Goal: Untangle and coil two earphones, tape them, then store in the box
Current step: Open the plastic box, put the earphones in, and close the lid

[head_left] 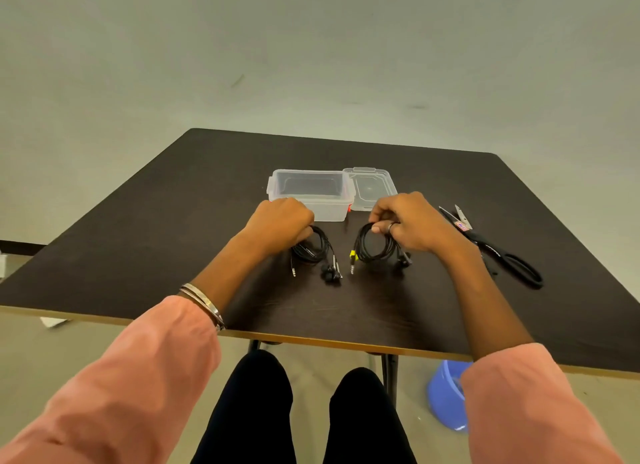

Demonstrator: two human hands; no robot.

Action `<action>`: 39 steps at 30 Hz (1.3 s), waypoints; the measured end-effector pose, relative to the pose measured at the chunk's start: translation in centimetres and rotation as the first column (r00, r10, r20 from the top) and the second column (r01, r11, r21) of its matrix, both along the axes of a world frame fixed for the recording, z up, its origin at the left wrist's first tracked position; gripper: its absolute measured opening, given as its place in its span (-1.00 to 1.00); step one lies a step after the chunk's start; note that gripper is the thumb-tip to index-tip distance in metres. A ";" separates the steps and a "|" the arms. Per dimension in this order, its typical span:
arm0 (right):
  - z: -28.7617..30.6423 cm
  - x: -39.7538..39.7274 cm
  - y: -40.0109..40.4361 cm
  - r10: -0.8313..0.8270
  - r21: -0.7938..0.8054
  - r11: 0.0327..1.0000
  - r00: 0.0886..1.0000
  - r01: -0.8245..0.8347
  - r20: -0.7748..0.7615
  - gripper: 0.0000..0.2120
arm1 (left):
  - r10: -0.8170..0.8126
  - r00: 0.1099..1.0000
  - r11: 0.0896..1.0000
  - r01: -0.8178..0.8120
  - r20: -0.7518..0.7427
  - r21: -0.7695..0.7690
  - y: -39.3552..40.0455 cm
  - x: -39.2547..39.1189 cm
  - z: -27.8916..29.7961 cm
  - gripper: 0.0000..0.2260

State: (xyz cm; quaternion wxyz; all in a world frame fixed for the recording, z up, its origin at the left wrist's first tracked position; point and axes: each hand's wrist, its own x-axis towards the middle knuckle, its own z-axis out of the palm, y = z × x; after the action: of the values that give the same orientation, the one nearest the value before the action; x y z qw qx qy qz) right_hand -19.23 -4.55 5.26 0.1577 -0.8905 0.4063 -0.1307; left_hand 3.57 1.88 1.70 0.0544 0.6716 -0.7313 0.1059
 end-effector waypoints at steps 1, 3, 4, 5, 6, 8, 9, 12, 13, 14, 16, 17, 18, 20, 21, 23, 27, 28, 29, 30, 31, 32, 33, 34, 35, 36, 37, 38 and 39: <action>0.5 0.1 0.0 0.002 -0.005 1.000 0.999 -0.002 0.042 -0.90 | -0.007 1.000 0.999 0.006 -0.012 -0.036 0.2 0.2 0.4 -0.78; 1.8 0.6 0.0 0.001 -0.005 1.000 0.988 0.000 0.151 -0.90 | 0.022 0.995 0.995 -0.032 -0.101 -0.100 0.6 0.9 1.7 -0.77; 2.5 0.9 0.0 -0.004 -0.005 1.000 0.978 0.005 0.210 -0.90 | 0.050 0.985 0.989 -0.072 -0.165 -0.129 0.7 1.3 2.6 -0.79; 3.2 1.3 0.0 -0.011 -0.010 1.000 0.966 0.014 0.260 -0.88 | 0.077 0.969 0.981 -0.116 -0.234 -0.158 0.7 1.7 3.5 -0.81; 3.8 1.6 -0.2 -0.020 -0.021 0.999 0.955 0.028 0.297 -0.87 | 0.102 0.947 0.971 -0.162 -0.306 -0.178 0.7 2.1 4.4 -0.83; 5.0 2.3 -0.7 -0.042 -0.061 0.996 0.936 0.067 0.349 -0.84 | 0.144 0.887 0.949 -0.250 -0.439 -0.192 0.6 2.8 6.2 -0.86; 5.5 2.7 -1.0 -0.055 -0.084 0.992 0.925 0.093 0.375 -0.83 | 0.153 0.851 0.939 -0.284 -0.502 -0.195 0.4 3.1 7.0 -0.87; 6.3 3.5 -2.0 -0.090 -0.138 0.976 0.892 0.167 0.444 -0.83 | 0.114 0.762 0.909 -0.338 -0.637 -0.242 -0.6 3.7 9.1 -0.88; 6.4 3.8 -2.2 -0.099 -0.156 0.969 0.881 0.191 0.462 -0.83 | 0.104 0.746 0.905 -0.346 -0.658 -0.249 -1.1 3.8 9.6 -0.88; 6.4 4.1 -2.4 -0.108 -0.169 0.962 0.869 0.214 0.484 -0.84 | 0.102 0.735 0.902 -0.352 -0.670 -0.249 -1.7 3.8 10.1 -0.88; 6.3 4.4 -2.8 -0.128 -0.183 0.948 0.840 0.260 0.527 -0.85 | 0.145 0.738 0.895 -0.381 -0.659 -0.230 -3.1 3.5 10.5 -0.87; 6.2 4.5 -3.0 -0.138 -0.184 0.942 0.827 0.279 0.545 -0.85 | 0.187 0.746 0.887 -0.408 -0.639 -0.216 -3.9 3.3 10.4 -0.87; 6.0 4.6 -3.2 -0.145 -0.181 0.939 0.814 0.292 0.562 -0.85 | 0.236 0.749 0.876 -0.439 -0.619 -0.198 -4.6 3.1 10.1 -0.85; 5.6 4.6 -3.5 -0.151 -0.166 0.939 0.796 0.301 0.586 -0.86 | 0.332 0.730 0.856 -0.500 -0.597 -0.135 -5.9 2.7 9.0 -0.83; 5.4 4.6 -3.6 -0.154 -0.157 0.941 0.792 0.299 0.590 -0.86 | 0.381 0.709 0.846 -0.527 -0.593 -0.087 -6.4 2.5 8.2 -0.82; 4.9 4.5 -3.8 -0.164 -0.138 0.945 0.794 0.296 0.586 -0.86 | 0.474 0.663 0.822 -0.570 -0.580 0.020 -7.0 2.4 6.5 -0.78; 4.1 4.3 -4.2 -0.187 -0.104 0.949 0.798 0.297 0.573 -0.86 | 0.583 0.597 0.779 -0.604 -0.551 0.168 -7.3 2.6 3.8 -0.74; 3.9 4.2 -4.3 -0.190 -0.096 0.950 0.797 0.296 0.574 -0.87 | 0.592 0.577 0.770 -0.611 -0.562 0.184 -7.3 2.6 3.6 -0.73; 3.8 4.3 -4.4 -0.193 -0.089 0.951 0.796 0.295 0.574 -0.87 | 0.595 0.551 0.763 -0.615 -0.585 0.198 -7.4 2.6 3.7 -0.72; 3.6 4.3 -4.5 -0.196 -0.082 0.952 0.794 0.295 0.575 -0.87 | 0.590 0.522 0.762 -0.611 -0.616 0.213 -7.4 2.6 4.0 -0.70; 3.5 4.3 -4.6 -0.198 -0.077 0.953 0.792 0.294 0.578 -0.87 | 0.581 0.499 0.765 -0.604 -0.643 0.223 -7.5 2.5 4.3 -0.68; 3.3 4.5 -4.6 -0.198 -0.071 0.954 0.791 0.291 0.579 -0.86 | 0.575 0.493 0.769 -0.597 -0.653 0.226 -7.5 2.5 4.6 -0.65; 3.1 4.7 -4.7 -0.199 -0.065 0.956 0.791 0.287 0.579 -0.86 | 0.575 0.511 0.773 -0.596 -0.639 0.219 -7.5 2.5 4.7 -0.64; 3.0 4.9 -4.6 -0.199 -0.060 0.957 0.792 0.283 0.577 -0.86 | 0.580 0.550 0.776 -0.597 -0.601 0.204 -7.5 2.5 4.7 -0.63; 2.8 5.1 -4.6 -0.198 -0.056 0.958 0.793 0.280 0.576 -0.86 | 0.589 0.599 0.780 -0.596 -0.542 0.188 -7.4 2.6 4.4 -0.63; 2.6 5.2 -4.5 -0.199 -0.054 0.958 0.792 0.280 0.577 -0.86 | 0.595 0.649 0.786 -0.593 -0.474 0.175 -7.3 2.7 4.1 -0.62; 2.5 5.4 -4.5 -0.200 -0.054 0.958 0.792 0.281 0.576 -0.86 | 0.595 0.695 0.794 -0.586 -0.405 0.161 -7.3 2.8 3.7 -0.62; 2.5 5.6 -4.5 -0.200 -0.055 0.958 0.793 0.282 0.575 -0.87 | 0.586 0.734 0.805 -0.576 -0.344 0.143 -7.2 2.9 3.4 -0.62; 2.4 5.7 -4.5 -0.199 -0.056 0.958 0.794 0.281 0.575 -0.87 | 0.573 0.766 0.816 -0.565 -0.293 0.119 -7.2 2.9 3.2 -0.64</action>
State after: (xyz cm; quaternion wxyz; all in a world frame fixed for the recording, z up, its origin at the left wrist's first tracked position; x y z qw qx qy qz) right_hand -13.50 -9.02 7.70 0.1903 -0.7618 0.4412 -0.4345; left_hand 6.45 -5.30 4.88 0.1279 0.8699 -0.4763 0.0002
